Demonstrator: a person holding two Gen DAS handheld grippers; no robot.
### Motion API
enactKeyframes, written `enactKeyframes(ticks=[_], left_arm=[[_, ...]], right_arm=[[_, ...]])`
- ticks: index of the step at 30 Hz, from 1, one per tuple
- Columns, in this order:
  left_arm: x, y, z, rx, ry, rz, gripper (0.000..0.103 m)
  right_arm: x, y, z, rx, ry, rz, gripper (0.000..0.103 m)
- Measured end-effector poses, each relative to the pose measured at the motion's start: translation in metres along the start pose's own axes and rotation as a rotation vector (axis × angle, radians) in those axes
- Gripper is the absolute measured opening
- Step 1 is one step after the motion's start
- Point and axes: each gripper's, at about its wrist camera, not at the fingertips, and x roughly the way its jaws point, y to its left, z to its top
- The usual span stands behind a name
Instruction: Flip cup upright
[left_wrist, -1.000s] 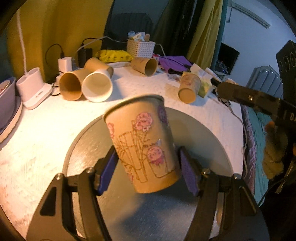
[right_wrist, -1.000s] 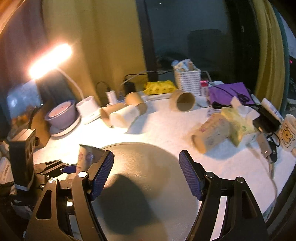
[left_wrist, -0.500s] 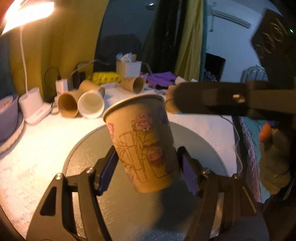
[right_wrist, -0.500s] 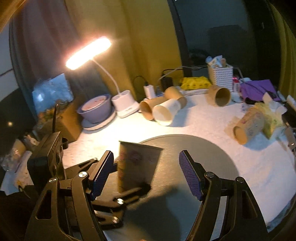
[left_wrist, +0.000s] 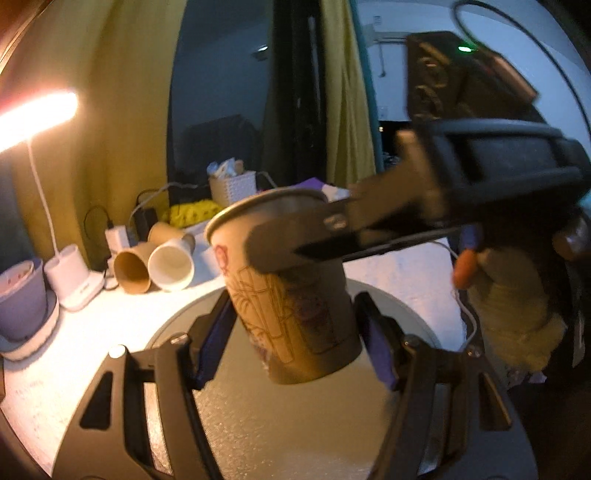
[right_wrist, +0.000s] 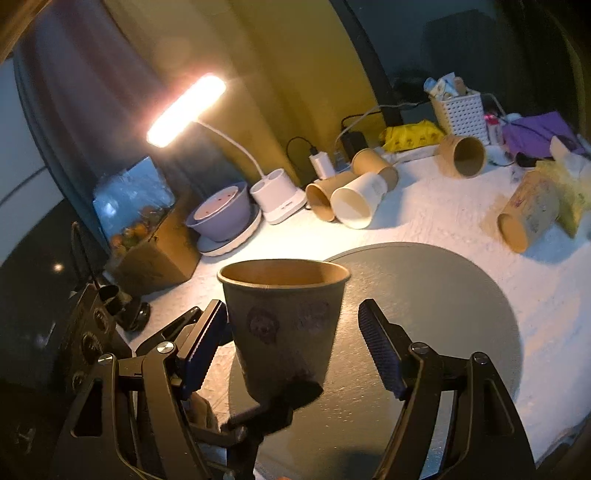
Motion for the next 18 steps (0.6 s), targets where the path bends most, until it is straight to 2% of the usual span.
enactKeyframes(ticks=[7,11,18], left_arm=[[-0.0032,-0.0065,-0.0003,0.047,-0.029,-0.007,0.067],[-0.0026,-0.0064,-0.0004,0.045,-0.025,-0.01,0.067],[-0.0038,-0.0071,-0.002,0.037,-0.017,-0.008,0.069]], right_arm=[[-0.0009,0.0012,0.0022,0.0,0.007,0.042,0.077],[0.0002,-0.001,0.003,0.011,0.018,0.061,0.071],[0.0024,0.0002,0.0049,0.0,0.033,0.058,0.069]])
